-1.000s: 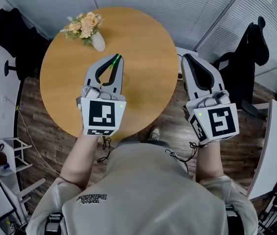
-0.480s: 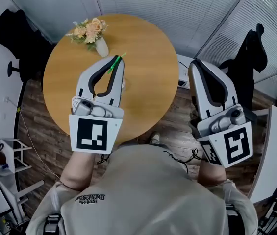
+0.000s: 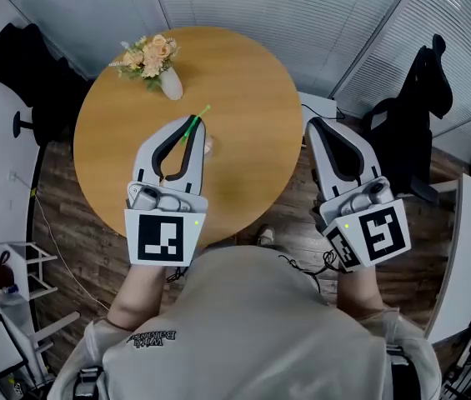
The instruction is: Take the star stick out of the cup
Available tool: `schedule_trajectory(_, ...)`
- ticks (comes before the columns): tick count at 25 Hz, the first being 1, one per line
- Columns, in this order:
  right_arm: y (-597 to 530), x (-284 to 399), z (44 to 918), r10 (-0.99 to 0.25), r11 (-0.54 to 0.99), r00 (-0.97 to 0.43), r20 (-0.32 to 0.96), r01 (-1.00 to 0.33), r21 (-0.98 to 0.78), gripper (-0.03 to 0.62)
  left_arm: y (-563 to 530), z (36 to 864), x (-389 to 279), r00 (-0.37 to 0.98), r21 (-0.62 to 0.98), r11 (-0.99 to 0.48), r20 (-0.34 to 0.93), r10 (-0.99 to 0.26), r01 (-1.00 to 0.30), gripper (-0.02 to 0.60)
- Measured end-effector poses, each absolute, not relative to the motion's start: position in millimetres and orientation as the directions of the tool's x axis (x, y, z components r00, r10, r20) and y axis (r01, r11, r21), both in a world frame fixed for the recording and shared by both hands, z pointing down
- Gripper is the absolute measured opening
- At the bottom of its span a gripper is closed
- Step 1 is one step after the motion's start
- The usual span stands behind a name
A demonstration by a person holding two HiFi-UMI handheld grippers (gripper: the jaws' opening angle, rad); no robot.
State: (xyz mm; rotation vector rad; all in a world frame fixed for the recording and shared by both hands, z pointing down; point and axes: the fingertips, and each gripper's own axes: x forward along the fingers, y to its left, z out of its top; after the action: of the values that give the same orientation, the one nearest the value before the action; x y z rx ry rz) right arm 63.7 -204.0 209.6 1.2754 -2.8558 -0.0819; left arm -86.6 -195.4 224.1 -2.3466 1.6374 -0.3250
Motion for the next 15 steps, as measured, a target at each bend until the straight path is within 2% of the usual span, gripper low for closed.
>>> schedule_trajectory(15,-207,53,220,-0.736,0.677,-0.677,0.015,-0.735,0.032,0.034,-199,238,-88,0.360,-0.299,-0.368,0.084,-0.929,-0.881,0.031)
